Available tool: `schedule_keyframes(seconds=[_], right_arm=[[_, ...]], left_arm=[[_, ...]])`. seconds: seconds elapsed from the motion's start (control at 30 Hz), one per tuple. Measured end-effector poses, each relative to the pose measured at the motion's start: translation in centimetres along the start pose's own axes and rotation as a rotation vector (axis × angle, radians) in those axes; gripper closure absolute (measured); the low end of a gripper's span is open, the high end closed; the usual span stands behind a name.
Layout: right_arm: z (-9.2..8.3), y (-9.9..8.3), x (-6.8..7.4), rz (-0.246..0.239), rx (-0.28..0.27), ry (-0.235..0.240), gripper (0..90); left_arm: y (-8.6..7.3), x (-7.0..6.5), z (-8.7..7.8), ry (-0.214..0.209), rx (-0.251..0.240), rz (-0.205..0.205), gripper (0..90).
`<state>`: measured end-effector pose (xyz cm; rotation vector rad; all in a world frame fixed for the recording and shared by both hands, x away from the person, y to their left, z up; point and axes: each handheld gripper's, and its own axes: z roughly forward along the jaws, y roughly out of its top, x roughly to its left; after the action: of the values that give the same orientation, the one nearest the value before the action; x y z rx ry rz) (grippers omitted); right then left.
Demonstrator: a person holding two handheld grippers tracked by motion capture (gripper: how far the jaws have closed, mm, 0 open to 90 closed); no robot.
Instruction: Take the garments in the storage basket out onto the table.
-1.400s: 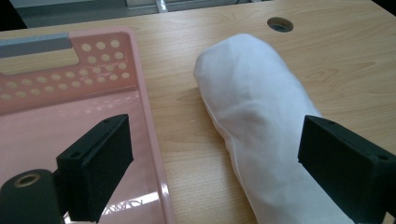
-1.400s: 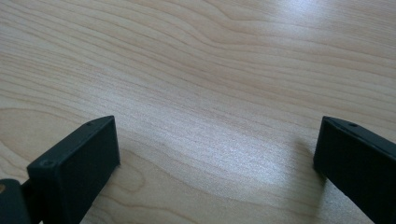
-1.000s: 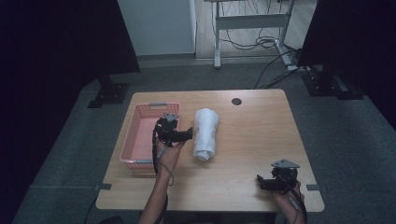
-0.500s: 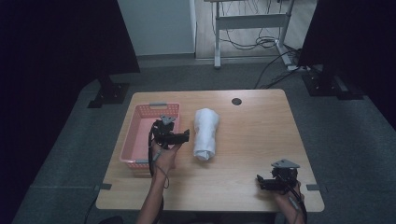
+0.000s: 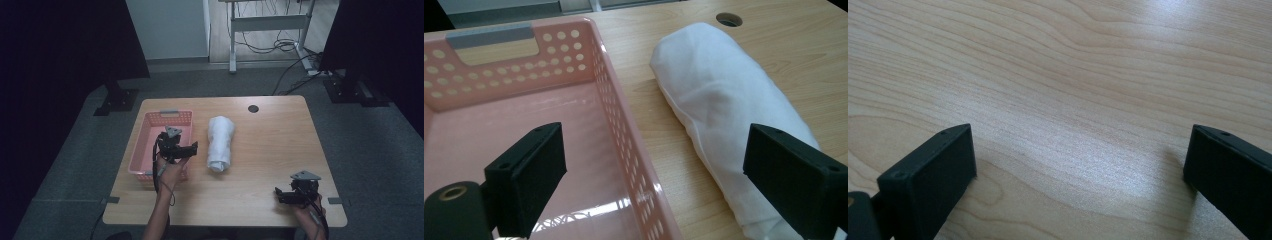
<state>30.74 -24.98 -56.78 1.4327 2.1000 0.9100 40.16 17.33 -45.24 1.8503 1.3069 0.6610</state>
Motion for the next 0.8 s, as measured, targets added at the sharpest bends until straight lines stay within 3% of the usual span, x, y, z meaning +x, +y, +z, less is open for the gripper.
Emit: schedule_keyframes(seconds=[0.8], right_arm=[[0.0, 0.0, 0.0, 0.0, 0.001, -0.001, 0.2]], left_arm=[[-1.4, 2.1, -1.2, 0.012, -0.004, -0.021, 9.3]])
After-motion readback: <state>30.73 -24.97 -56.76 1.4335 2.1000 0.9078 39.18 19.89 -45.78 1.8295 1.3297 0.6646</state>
